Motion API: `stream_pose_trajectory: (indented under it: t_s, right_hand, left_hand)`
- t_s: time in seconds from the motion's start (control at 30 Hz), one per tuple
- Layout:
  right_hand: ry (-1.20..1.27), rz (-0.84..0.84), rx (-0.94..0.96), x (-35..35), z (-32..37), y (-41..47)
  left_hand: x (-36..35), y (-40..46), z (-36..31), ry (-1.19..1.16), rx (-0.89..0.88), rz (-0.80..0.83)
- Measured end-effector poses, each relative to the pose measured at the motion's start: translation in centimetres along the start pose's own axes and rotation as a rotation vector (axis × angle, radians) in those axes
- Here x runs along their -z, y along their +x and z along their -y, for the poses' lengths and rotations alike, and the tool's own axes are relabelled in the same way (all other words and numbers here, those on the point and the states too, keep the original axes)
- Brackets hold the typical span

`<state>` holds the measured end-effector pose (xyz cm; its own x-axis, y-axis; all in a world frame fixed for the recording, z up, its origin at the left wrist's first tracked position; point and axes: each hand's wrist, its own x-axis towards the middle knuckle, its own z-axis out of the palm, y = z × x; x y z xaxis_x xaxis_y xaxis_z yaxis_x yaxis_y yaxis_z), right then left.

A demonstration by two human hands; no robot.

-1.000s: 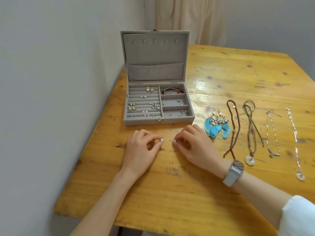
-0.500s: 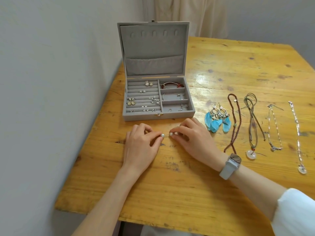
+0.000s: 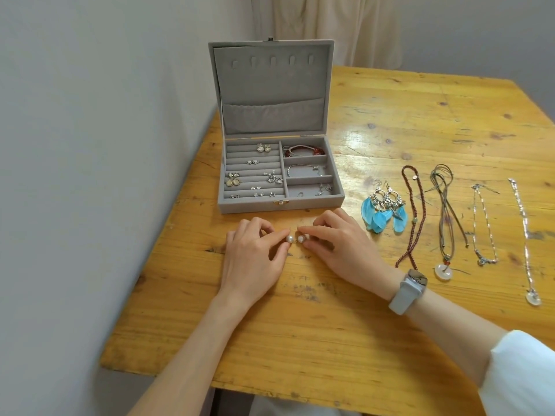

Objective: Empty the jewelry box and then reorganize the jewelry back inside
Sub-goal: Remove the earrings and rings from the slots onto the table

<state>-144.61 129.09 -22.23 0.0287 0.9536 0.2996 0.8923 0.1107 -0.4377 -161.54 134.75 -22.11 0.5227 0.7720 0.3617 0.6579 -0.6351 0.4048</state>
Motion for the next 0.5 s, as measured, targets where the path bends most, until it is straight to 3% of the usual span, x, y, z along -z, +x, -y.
stream_pose_trajectory:
  t_s: [0.13, 0.33, 0.5]
  right_hand:
    - [0.065, 0.032, -0.017, 0.3, 0.0, 0.0]
    - [0.181, -0.002, -0.025, 1.5, 0.1, 1.0]
    - [0.166, -0.074, -0.015, 2.9, 0.4, 5.3]
  left_hand:
    - [0.2, 0.0, -0.2, -0.018, 0.025, 0.016]
    - [1.0, 0.5, -0.2, -0.245, 0.125, -0.014]
    - [2.8, 4.4, 0.5, -0.152, 0.088, -0.118]
